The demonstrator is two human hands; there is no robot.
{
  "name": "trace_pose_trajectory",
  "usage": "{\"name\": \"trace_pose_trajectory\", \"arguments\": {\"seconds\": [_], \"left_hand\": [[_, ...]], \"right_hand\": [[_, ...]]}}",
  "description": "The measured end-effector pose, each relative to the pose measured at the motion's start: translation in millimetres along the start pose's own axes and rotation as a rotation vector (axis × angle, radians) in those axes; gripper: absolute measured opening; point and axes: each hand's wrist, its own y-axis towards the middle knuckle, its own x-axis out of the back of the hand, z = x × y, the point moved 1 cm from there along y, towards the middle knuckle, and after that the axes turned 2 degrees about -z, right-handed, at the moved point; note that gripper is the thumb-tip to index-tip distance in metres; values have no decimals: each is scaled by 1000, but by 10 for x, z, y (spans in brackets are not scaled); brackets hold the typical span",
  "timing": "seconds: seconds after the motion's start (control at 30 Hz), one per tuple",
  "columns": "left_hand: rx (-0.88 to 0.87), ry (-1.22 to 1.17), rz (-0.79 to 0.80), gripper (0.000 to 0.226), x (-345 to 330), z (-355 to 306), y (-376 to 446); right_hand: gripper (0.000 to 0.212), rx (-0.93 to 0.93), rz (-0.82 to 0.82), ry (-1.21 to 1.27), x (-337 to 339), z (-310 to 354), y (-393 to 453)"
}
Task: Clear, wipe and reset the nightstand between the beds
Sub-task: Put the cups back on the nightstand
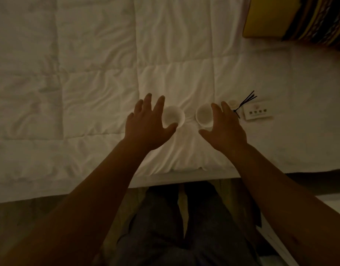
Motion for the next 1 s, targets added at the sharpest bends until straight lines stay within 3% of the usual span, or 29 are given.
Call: {"name": "trace_pose_trajectory", "arguments": {"seconds": [0.33, 0.57, 0.7, 0.83, 1.0], "left_hand": [[17, -9, -25, 92, -763, -103, 384], [-29, -96, 13, 100, -1086, -200, 623], [-30, -88, 12, 88, -1167, -187, 653], [-18, -83, 9, 86, -1198, -171, 642], [-13, -73, 15, 87, -1217, -186, 589]], "right_hand": [[94, 212, -62, -169, -514, -96, 604], [99, 205, -7, -207, -627, -158, 826], [87, 241, 2, -228, -666, -202, 825], [91, 248, 33, -226, -744, -211, 815], [89, 273, -31, -214, -839, -232, 794]]}}
